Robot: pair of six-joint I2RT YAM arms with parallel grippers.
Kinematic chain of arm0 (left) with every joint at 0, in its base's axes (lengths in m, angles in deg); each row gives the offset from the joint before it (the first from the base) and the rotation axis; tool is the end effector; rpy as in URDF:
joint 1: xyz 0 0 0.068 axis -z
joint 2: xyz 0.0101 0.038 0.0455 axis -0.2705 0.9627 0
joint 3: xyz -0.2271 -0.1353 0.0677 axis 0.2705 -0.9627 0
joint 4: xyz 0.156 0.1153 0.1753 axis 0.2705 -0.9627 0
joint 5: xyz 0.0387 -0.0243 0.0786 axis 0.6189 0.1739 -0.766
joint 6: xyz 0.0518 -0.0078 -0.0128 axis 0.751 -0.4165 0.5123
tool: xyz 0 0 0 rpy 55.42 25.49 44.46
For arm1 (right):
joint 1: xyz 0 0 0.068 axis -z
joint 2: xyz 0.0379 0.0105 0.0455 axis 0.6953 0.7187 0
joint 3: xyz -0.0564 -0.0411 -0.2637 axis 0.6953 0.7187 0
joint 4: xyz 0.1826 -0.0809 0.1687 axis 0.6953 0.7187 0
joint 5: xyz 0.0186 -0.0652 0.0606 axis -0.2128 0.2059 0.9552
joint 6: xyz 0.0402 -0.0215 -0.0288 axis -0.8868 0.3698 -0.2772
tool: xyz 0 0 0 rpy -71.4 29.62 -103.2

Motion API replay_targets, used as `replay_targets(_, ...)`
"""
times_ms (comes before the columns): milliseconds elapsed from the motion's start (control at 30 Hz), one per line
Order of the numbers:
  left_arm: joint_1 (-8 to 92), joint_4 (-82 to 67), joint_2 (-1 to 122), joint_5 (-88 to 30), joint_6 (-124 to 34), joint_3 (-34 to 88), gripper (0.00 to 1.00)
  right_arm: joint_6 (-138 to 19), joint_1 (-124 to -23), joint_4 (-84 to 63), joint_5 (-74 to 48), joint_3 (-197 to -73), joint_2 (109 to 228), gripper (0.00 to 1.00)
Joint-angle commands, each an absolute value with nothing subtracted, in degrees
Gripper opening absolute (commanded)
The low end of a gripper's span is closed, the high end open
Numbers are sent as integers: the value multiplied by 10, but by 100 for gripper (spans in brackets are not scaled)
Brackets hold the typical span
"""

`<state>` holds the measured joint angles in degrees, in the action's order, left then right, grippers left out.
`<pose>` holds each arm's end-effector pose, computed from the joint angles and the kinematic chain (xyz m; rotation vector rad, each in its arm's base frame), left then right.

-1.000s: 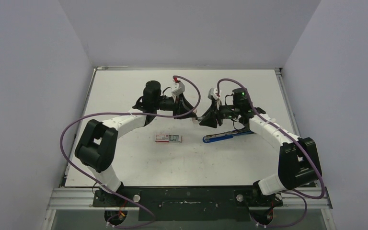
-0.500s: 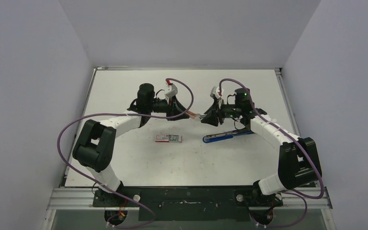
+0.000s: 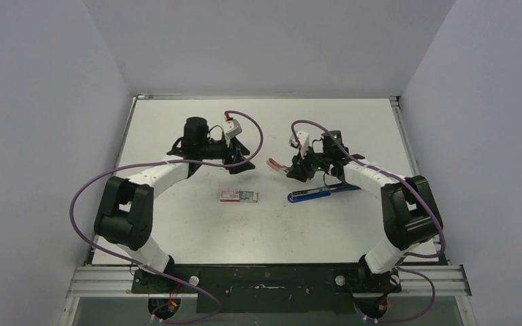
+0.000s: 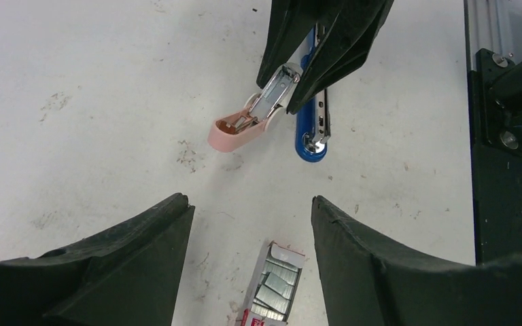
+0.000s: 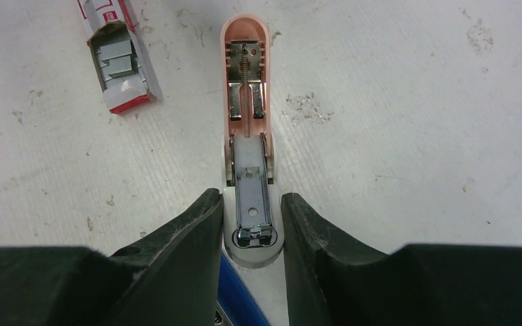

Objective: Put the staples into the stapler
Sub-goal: Place the stapler at the center of the board.

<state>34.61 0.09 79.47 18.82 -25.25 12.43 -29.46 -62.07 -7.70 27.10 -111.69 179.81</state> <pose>0.3270 -0.1433 0.2356 1.0338 1.6928 -1.1100 0.3046 0.1268 0.1990 -1.1408 1.8607 0.9017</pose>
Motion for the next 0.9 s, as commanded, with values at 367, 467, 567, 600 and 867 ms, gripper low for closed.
replay_targets(367,327,-61,695,110,-168,96,65,-222,-680,-113,208,-1173,1909,17)
replay_targets(467,327,-67,685,104,-151,87,65,-193,-678,-79,201,-1176,1908,23)
replay_targets(567,327,-71,680,99,-145,82,65,-172,-677,-60,196,-1176,1908,29)
replay_targets(600,327,-73,679,98,-143,81,65,-167,-677,-53,196,-1178,1909,31)
replay_targets(867,327,-96,668,83,-105,77,66,-145,-673,-14,189,-1194,1921,45)
